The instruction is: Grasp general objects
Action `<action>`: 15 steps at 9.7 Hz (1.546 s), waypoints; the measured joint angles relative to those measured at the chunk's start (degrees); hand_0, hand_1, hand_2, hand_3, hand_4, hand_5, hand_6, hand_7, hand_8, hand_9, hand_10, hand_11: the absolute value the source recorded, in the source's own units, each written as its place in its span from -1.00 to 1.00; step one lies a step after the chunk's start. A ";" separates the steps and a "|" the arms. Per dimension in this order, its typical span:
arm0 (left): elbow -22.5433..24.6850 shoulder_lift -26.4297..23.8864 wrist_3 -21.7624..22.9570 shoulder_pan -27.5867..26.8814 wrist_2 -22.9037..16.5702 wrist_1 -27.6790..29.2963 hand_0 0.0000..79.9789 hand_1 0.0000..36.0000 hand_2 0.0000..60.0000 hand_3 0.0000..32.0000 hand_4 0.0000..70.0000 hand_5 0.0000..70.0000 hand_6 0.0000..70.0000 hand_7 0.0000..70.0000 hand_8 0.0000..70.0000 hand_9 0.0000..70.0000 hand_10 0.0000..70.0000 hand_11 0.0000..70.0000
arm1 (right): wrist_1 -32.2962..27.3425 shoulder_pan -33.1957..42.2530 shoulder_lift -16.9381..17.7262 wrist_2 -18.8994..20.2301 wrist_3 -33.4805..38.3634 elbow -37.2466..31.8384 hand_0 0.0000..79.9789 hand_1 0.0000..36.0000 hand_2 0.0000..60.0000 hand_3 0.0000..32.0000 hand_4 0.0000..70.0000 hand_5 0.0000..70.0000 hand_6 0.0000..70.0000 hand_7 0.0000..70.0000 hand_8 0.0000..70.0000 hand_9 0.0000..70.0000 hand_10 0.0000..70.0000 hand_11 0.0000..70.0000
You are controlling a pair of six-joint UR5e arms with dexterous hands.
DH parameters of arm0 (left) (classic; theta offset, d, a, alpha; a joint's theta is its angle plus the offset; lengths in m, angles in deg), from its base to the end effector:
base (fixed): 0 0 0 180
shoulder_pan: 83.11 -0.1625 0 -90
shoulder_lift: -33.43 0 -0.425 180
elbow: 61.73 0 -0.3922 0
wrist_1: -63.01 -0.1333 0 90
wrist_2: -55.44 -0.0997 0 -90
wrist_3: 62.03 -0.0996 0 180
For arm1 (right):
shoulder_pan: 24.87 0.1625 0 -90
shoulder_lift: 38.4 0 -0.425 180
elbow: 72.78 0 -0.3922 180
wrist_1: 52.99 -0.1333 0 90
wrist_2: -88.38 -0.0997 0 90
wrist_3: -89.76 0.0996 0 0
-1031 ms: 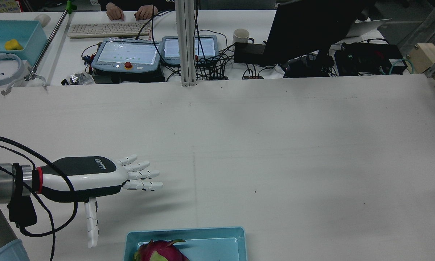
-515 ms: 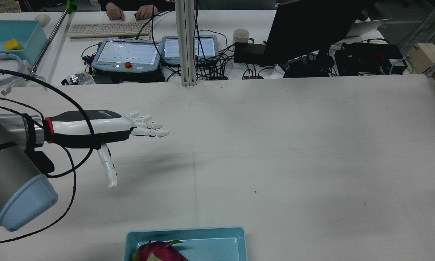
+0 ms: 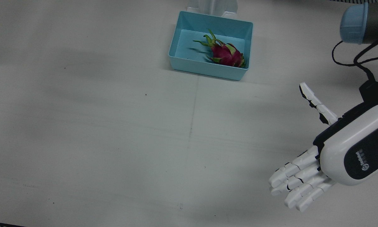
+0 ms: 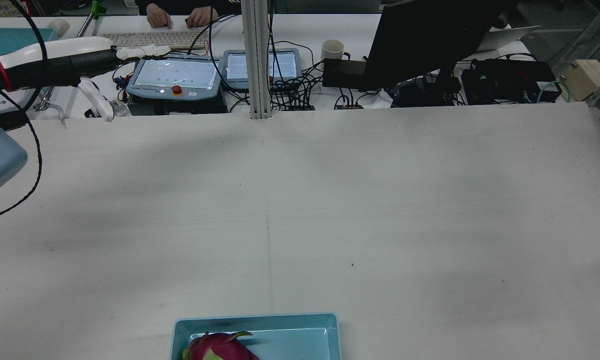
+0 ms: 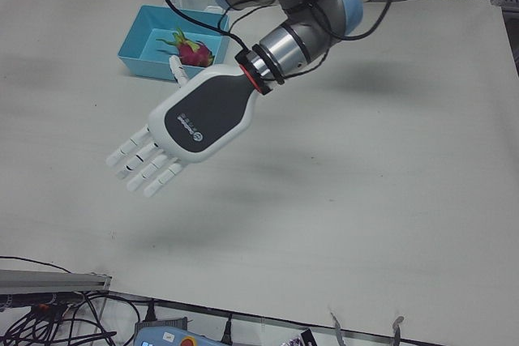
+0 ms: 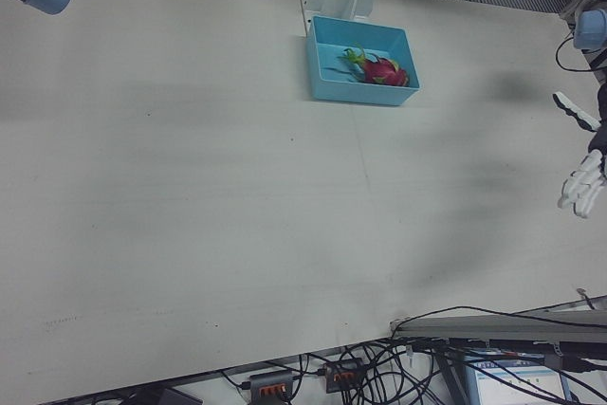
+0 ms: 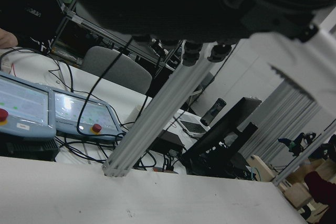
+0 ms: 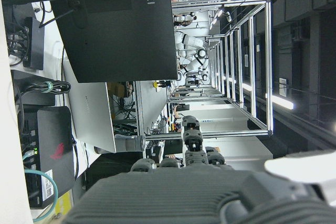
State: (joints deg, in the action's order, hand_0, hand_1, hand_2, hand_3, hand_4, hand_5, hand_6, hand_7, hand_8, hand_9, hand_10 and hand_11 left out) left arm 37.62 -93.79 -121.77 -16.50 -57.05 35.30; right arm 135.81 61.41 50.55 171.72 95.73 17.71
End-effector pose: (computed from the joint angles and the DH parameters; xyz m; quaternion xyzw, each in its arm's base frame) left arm 0.1691 -0.6307 0.2807 0.1411 0.7934 -0.3216 0.4972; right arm 0.1131 -0.4938 0.6883 0.0123 0.6611 -0.7483 0.0531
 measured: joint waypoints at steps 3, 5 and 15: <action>-3.00 8.01 10.09 5.78 3.78 13.54 0.21 -0.69 -1.00 -1.00 -0.65 -0.80 -0.88 -0.51 -0.99 -0.94 -1.00 -1.00 | 0.01 0.02 0.00 -0.02 0.00 -0.01 -1.00 -1.00 -1.00 -1.00 -1.00 -1.00 -1.00 -1.00 -1.00 -1.00 -1.00 -1.00; -6.11 9.37 16.71 10.08 5.20 19.43 0.22 -0.60 -1.00 -1.00 -0.52 -0.70 -0.77 -0.43 -0.99 -0.93 -1.00 -1.00 | -0.01 0.02 0.00 -0.02 0.02 -0.08 -1.00 -1.00 -1.00 -1.00 -1.00 -1.00 -1.00 -1.00 -1.00 -1.00 -1.00 -1.00; -22.70 11.48 26.89 12.00 11.32 35.85 0.27 -0.31 -1.00 -1.00 -0.59 -0.52 -0.66 -0.23 -0.96 -0.89 -0.93 -0.87 | -0.01 -0.20 -0.02 -0.02 0.44 -0.93 -1.00 -1.00 -1.00 -1.00 -1.00 -1.00 -1.00 -1.00 -1.00 -1.00 -1.00 -1.00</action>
State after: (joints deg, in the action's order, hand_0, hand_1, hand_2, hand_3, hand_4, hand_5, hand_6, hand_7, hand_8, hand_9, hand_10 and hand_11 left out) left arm 14.92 -82.31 -94.87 -4.49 -45.73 71.15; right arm 135.80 61.22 50.53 171.70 96.17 16.79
